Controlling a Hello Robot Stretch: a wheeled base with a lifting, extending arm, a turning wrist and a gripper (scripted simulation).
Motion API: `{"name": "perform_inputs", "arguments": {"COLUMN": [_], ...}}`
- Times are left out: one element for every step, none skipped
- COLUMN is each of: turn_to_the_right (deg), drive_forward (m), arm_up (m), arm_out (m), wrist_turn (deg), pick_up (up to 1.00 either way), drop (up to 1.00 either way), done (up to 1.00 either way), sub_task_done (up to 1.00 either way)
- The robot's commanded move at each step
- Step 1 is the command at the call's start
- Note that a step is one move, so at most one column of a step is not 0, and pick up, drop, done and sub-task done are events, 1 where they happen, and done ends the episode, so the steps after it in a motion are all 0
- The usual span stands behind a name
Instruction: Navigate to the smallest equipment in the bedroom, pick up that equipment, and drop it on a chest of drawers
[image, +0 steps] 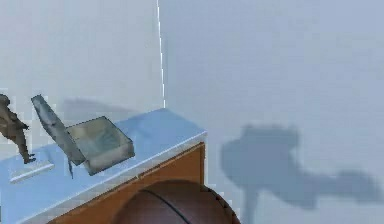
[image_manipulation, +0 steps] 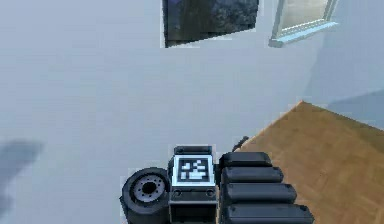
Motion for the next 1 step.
{"name": "perform_inputs", "arguments": {"turn_to_the_right": [0.0], "drive_forward": [0.20], "arm_up": [0.00], "arm_out": [0.00], "wrist_turn": [0.0], "pick_up": [0.00], "drop": [0.00], "done": [0.00], "sub_task_done": [0.00]}}
